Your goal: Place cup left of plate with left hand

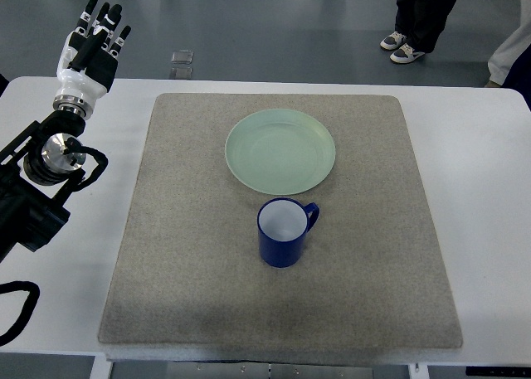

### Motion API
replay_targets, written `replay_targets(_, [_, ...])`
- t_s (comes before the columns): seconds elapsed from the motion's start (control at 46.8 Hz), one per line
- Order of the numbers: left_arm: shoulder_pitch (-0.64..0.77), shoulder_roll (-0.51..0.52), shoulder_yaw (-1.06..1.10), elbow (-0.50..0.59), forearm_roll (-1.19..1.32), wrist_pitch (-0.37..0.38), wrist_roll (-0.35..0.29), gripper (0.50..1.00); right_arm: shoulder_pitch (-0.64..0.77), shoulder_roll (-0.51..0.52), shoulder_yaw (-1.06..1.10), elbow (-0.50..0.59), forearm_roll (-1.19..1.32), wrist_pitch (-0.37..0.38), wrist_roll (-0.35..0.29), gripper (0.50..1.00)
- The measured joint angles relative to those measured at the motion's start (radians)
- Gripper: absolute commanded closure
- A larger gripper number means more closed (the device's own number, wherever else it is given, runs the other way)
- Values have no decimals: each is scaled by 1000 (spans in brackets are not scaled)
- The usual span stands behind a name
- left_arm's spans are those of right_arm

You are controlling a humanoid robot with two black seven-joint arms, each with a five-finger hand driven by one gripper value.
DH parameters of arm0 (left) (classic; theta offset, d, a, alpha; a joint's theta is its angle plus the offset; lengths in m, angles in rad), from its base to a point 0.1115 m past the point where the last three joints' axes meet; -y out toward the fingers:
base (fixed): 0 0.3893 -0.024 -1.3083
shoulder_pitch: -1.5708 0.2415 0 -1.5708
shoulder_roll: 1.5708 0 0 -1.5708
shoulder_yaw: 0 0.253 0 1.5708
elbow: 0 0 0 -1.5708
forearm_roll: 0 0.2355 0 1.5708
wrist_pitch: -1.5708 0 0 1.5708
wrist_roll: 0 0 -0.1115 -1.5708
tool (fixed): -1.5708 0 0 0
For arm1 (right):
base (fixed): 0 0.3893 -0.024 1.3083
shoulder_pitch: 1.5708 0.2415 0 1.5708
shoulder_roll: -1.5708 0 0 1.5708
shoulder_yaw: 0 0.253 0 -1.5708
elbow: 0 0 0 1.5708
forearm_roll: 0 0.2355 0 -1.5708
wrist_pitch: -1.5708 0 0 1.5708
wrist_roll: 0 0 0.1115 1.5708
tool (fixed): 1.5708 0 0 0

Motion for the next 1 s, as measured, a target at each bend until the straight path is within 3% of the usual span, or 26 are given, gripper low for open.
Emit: replay_targets(1.003, [-2, 4, 70, -7, 3, 7, 7, 504, 0, 0, 0, 0, 0, 0, 0, 568])
